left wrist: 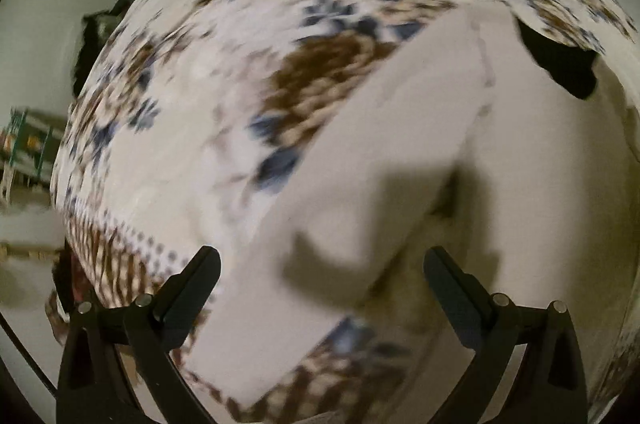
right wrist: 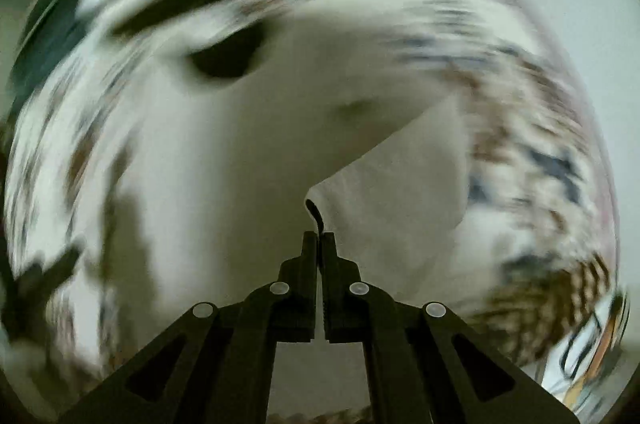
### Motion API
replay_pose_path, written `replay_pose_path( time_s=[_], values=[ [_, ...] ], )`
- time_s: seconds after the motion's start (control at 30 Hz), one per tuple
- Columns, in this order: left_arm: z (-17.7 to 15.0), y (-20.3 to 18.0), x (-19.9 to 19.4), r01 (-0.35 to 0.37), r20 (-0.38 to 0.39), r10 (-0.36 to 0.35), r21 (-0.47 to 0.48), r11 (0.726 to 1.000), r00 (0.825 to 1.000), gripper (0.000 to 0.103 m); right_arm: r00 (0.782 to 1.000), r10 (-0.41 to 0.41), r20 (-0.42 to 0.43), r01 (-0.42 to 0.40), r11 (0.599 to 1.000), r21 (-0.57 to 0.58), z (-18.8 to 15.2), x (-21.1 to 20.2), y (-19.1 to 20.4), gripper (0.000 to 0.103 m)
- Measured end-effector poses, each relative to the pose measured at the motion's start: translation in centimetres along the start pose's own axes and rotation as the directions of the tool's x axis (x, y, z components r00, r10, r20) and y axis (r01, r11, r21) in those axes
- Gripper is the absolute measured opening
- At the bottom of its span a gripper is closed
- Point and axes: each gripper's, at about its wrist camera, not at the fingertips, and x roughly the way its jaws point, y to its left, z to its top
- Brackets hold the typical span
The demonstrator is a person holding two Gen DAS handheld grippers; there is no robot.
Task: Fold small clothes
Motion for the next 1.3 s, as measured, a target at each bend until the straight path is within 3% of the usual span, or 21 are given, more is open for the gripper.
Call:
replay_pose_path(
  time_s=[0.1,0.17,0.33,0.57,0.63,0.7,0.73,0.77,0.83,0.9,0.97,1.03,1.07,1.17,1.23,1.3],
  values=[
    [-1.2,3.4,0.0,-0.001,-0.003,0.001,-0.059,0.998,1.000,0.103,0.996,0.025,-0.087,-0.043,0.976,-0.213,-2.6,2.4,8.6,0.002],
    [-2.3,6.0,0.5,0.033,-0.030,-0.036,-0.118,0.992,0.999,0.103,0.989,0.022,-0.143,-0.067,0.946,-0.318,-4.9,4.4,13.0,0.002],
    [-5.3,10.1,1.2,0.012,-0.087,-0.030,-0.193,0.981,0.996,0.103,0.968,-0.001,-0.251,-0.119,0.878,-0.463,-10.8,9.1,19.0,0.002],
    [-8.2,15.4,1.9,0.010,-0.119,-0.051,-0.317,0.948,0.992,0.103,0.959,-0.014,-0.283,-0.128,0.870,-0.475,-12.9,10.3,21.7,0.002],
    [-8.9,16.7,3.1,0.059,-0.132,-0.115,-0.371,0.927,0.985,0.103,0.956,-0.013,-0.294,-0.130,0.878,-0.461,-12.4,10.4,22.8,0.004],
    [-9.4,17.9,4.2,0.121,-0.127,-0.192,-0.428,0.896,0.973,0.103,0.937,0.022,-0.349,-0.170,0.901,-0.399,-11.9,10.9,22.6,0.005],
    [-9.6,18.3,4.8,0.147,-0.128,-0.227,-0.451,0.880,0.966,0.103,0.923,0.042,-0.381,-0.189,0.914,-0.358,-11.3,11.2,22.7,0.013],
    [-9.9,18.5,5.8,0.189,-0.134,-0.282,-0.471,0.862,0.950,0.103,0.913,0.058,-0.404,-0.198,0.929,-0.312,-11.1,11.2,22.3,0.030],
    [-10.5,18.1,7.5,0.263,-0.151,-0.374,-0.479,0.837,0.915,0.099,0.913,0.083,-0.401,-0.189,0.954,-0.234,-10.8,10.5,21.2,0.049],
    [-10.9,17.2,8.5,0.275,-0.172,-0.385,-0.452,0.848,0.907,0.097,0.929,0.102,-0.354,-0.170,0.972,-0.165,-10.4,8.9,19.6,0.054],
    [-11.5,15.7,9.5,0.267,-0.183,-0.367,-0.414,0.870,0.912,0.080,0.940,0.127,-0.317,-0.168,0.980,-0.105,-9.9,7.6,18.1,0.060],
    [-11.9,14.8,9.5,0.272,-0.174,-0.365,-0.405,0.873,0.915,0.005,0.944,0.147,-0.295,-0.174,0.983,-0.067,-8.6,7.2,16.5,0.060],
    [-11.9,14.7,8.5,0.273,-0.144,-0.359,-0.415,0.868,0.922,0.005,0.946,0.142,-0.292,-0.167,0.984,-0.063,-7.1,7.1,13.8,0.060],
    [-11.4,14.5,3.9,0.254,-0.040,-0.294,-0.399,0.881,0.955,0.005,0.954,0.059,-0.295,-0.101,0.987,-0.129,-6.6,7.6,11.5,0.060],
    [-11.0,13.7,0.3,0.267,0.025,-0.279,-0.386,0.883,0.960,0.005,0.956,0.037,-0.290,-0.089,0.981,-0.170,-6.8,7.5,10.3,0.060],
    [-9.9,11.2,-3.9,0.296,0.085,-0.283,-0.309,0.904,0.955,0.005,0.955,0.037,-0.293,-0.092,0.980,-0.174,-7.4,7.7,9.1,0.060]
  ],
)
